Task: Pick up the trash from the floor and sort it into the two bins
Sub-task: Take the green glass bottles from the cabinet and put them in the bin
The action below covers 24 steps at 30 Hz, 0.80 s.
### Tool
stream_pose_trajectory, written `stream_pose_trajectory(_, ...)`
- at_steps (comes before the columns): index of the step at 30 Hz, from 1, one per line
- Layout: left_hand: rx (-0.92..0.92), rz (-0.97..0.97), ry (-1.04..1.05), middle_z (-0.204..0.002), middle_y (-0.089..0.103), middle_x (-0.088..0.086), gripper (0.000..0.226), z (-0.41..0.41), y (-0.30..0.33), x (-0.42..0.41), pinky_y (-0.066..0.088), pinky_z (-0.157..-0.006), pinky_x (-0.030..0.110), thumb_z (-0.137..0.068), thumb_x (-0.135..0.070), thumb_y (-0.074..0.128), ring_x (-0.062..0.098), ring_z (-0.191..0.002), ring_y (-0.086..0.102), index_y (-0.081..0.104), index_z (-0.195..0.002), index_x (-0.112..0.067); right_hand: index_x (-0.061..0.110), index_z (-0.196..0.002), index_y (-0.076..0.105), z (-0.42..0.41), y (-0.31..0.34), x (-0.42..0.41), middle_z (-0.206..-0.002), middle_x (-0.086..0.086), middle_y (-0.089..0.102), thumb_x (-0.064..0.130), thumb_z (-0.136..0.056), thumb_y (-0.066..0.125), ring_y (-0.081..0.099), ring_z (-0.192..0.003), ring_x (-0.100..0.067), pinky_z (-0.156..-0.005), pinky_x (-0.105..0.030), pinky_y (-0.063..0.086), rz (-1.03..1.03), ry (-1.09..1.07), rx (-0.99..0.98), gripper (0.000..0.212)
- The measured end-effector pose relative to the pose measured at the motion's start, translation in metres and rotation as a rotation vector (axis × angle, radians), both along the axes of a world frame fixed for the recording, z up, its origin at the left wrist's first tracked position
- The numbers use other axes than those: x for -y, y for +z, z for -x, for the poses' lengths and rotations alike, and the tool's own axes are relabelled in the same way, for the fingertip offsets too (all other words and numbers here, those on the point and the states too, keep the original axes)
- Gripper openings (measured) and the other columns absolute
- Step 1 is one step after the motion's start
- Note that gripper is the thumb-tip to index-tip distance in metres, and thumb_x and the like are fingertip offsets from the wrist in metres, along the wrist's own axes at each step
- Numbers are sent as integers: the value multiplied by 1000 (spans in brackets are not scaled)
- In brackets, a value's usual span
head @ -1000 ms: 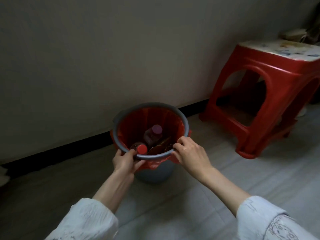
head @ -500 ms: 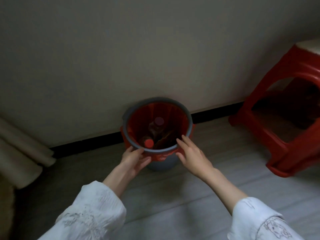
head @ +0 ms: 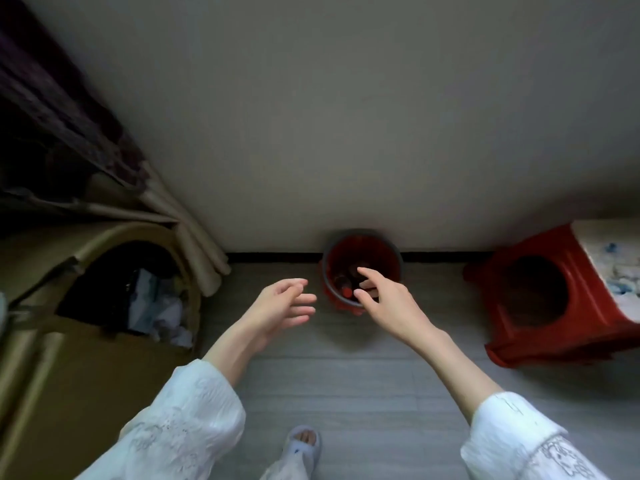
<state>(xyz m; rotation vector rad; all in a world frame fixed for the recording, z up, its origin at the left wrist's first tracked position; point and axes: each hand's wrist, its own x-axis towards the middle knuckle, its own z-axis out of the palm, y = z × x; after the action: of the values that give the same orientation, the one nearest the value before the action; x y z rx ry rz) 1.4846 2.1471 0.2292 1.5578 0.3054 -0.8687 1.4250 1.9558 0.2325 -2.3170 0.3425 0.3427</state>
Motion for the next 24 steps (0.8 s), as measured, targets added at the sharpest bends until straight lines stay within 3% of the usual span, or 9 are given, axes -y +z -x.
stream_pose_trajectory(5, 94, -18, 127, -104, 67, 7, 22, 10, 139, -74, 53, -84, 32, -100, -20, 39, 23, -94, 65, 53, -117, -17, 21, -134, 46, -14, 139, -65, -101, 10, 59, 27, -94, 51, 56, -91, -7, -79, -12, 34, -132, 14, 68, 41)
stream_pose_trajectory(10, 233, -68, 353, -106, 67, 7, 24, 35, 241, -160, 52, -87, 34, -100, -20, 38, 23, -98, 65, 53, -118, -18, 23, -129, 51, -30, 231, -130, -96, 11, 61, 25, -93, 53, 58, -91, -6, -83, -15, 37, -221, 117, 183, 36)
stream_pose_trajectory(15, 344, -101, 601, -106, 67, 8, 23, 99, 290, -228, 54, -82, 29, -100, -18, 39, 23, -97, 65, 54, -117, -18, 23, -123, 56, -21, 276, -202, -93, 8, 63, 23, -92, 55, 56, -82, 8, -69, 4, 37, -311, 335, 274, 31)
stream_pose_trajectory(21, 320, -115, 954, -103, 68, 10, 20, 212, 307, -279, 54, -75, 28, -99, -14, 40, 24, -88, 66, 56, -111, -14, 22, -125, 55, 32, 298, -290, -98, 5, 65, 24, -93, 55, 59, -84, 3, -68, -2, 43, -373, 682, 195, 33)
stream_pose_trajectory(24, 336, -153, 1092, -104, 67, 10, 20, 256, 314, -307, 53, -79, 32, -99, -14, 41, 25, -90, 65, 56, -111, -14, 22, -127, 54, 56, 307, -330, -102, 4, 65, 27, -93, 54, 61, -90, -5, -71, -7, 44, -364, 828, 182, 34)
